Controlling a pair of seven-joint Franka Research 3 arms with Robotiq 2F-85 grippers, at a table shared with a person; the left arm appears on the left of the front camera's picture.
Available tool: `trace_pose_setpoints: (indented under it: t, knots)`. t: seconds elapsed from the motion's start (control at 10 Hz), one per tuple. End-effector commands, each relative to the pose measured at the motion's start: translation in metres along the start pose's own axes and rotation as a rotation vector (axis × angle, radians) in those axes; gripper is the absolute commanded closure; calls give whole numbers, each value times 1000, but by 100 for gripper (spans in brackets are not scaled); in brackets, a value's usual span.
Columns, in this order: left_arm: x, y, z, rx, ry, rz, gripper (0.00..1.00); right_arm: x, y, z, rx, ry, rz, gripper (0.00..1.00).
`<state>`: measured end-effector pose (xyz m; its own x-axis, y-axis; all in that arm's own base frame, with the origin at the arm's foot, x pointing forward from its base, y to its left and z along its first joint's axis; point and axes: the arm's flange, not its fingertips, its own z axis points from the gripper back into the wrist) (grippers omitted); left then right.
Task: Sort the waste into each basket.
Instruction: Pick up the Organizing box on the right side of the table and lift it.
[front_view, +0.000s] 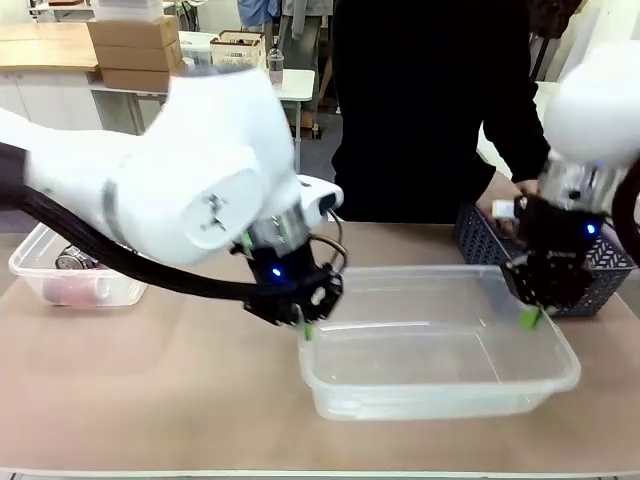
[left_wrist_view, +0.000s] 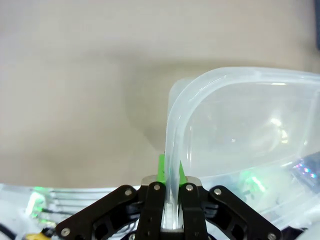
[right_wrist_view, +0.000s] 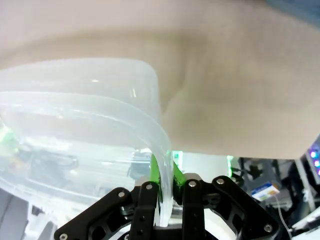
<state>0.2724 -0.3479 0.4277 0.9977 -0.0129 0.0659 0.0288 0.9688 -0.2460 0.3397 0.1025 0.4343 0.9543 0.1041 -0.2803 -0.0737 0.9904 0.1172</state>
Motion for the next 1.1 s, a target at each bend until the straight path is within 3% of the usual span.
trace_pose_setpoints:
  t: [0.0,0.3,0.6,0.7,1.0]
  knots:
    - [6,60,39,24,11,33,100,34,29,47,79,16,51,100]
    - [50,123,83,79,-60,82,100,78,83,54,191,68,56,100]
    - [115,148,75,58,-8,13,100,90,92,49,263,29,-60,100]
    - [71,132,91,23,-53,59,100,92,110,42,235,53,47,100]
    - [71,132,91,23,-53,59,100,92,110,42,235,53,47,100]
